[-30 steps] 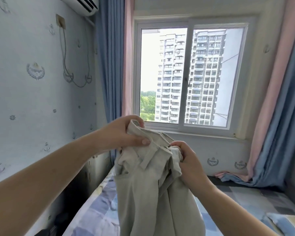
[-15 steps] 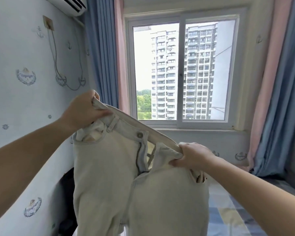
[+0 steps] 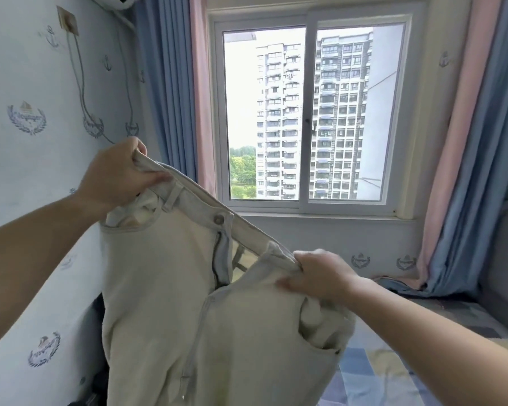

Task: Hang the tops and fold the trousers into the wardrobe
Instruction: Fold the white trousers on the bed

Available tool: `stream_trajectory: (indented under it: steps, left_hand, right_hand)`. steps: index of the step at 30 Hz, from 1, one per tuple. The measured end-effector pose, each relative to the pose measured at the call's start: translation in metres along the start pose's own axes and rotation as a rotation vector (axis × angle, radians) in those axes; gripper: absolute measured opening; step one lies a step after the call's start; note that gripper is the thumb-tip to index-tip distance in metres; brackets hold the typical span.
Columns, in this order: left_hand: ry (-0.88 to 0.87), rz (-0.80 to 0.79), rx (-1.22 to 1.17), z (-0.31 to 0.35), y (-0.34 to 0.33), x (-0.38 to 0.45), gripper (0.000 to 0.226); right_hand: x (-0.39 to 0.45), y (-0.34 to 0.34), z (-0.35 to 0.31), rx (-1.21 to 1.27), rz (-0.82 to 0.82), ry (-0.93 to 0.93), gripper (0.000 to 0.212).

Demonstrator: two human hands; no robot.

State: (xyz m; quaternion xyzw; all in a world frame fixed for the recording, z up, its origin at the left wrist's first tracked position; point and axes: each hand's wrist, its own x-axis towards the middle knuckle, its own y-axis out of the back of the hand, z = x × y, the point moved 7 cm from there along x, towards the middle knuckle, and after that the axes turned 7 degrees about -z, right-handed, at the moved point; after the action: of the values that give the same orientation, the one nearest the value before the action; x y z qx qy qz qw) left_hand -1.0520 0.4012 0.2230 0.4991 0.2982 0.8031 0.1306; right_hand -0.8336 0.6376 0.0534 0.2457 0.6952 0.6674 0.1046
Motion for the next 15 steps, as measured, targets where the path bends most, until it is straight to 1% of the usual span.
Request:
stream_trajectory:
  steps: [2,3,4,6,7,9,10,12,13,15]
  left_hand:
    - [-0.041,-0.083,0.087,0.001,-0.005,0.006,0.047]
    - [-0.066,-0.162,0.114,0.001,-0.008,0.008,0.048]
    - [-0.094,-0.264,0.127,0.002,-0.012,0.01,0.05]
    - [-0.172,-0.488,0.145,0.006,-0.018,0.005,0.052]
    - [-0.207,-0.587,0.154,0.009,-0.022,0.001,0.051]
    - [-0.256,-0.726,0.225,0.012,-0.032,-0.007,0.042]
    - [-0.273,-0.763,0.292,0.011,-0.038,-0.009,0.039]
    - [-0.313,-0.777,0.405,0.013,-0.048,-0.01,0.032]
    - [-0.335,-0.766,0.423,0.014,-0.053,-0.01,0.028]
    - [-0.365,-0.738,0.383,0.015,-0.059,-0.013,0.025]
  right_hand:
    - [-0.001,0.019,-0.003,-0.032,0.143,0.015,0.048]
    - [-0.001,0.028,-0.004,-0.051,0.182,0.045,0.047]
    - [0.0,0.035,-0.004,-0.076,0.203,0.083,0.049]
    - [0.002,0.044,-0.004,-0.153,0.215,0.154,0.058]
    - [0.002,0.048,-0.004,-0.194,0.227,0.193,0.057]
    - [0.005,0.053,-0.005,-0.232,0.269,0.268,0.044]
    - [0.008,0.055,-0.004,-0.211,0.27,0.284,0.038]
    - [0.015,0.056,0.0,-0.087,0.201,0.266,0.026]
    - [0.019,0.054,0.002,0.002,0.151,0.255,0.025]
    - [0.024,0.05,0.0,0.144,0.094,0.254,0.031]
